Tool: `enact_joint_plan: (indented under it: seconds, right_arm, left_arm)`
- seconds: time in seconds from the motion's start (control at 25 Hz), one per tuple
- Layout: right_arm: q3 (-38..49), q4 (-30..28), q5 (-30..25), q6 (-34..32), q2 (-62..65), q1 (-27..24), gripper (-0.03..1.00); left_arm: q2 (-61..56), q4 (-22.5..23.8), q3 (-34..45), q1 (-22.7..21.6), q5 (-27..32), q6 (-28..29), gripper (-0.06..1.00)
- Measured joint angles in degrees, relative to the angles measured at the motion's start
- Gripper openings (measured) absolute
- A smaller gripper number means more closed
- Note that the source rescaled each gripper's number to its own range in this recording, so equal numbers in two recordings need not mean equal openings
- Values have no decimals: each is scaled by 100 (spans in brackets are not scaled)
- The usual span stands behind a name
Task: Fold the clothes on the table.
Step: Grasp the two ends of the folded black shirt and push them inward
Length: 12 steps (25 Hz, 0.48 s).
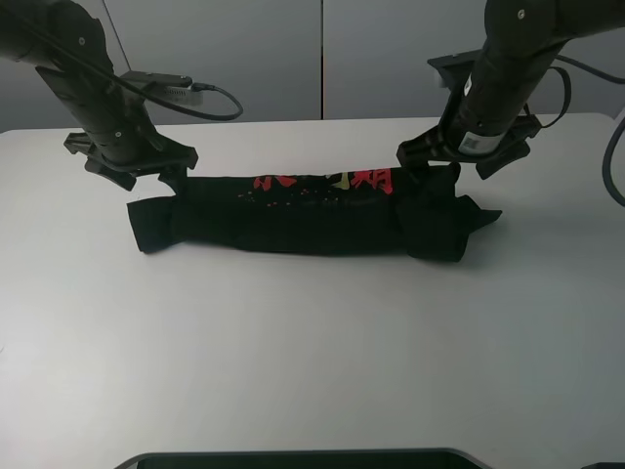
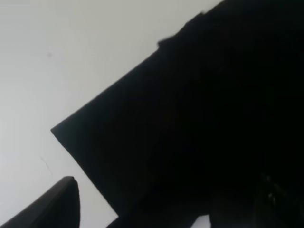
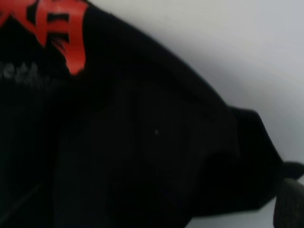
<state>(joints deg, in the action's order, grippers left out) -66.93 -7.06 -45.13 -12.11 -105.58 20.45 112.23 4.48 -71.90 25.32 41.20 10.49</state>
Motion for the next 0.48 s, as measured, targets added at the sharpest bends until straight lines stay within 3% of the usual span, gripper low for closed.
enact_joint_plan:
  seconds: [0.24,0.48]
  right_arm:
    - [0,493,-106,-33,0,-277,100]
    - [-14,613,-25,-7,-10,-300,100]
  left_arm:
    - [403,-540,-45,-304,110,-394,95]
    - [605,-612,-82,-307,-21,-462,95]
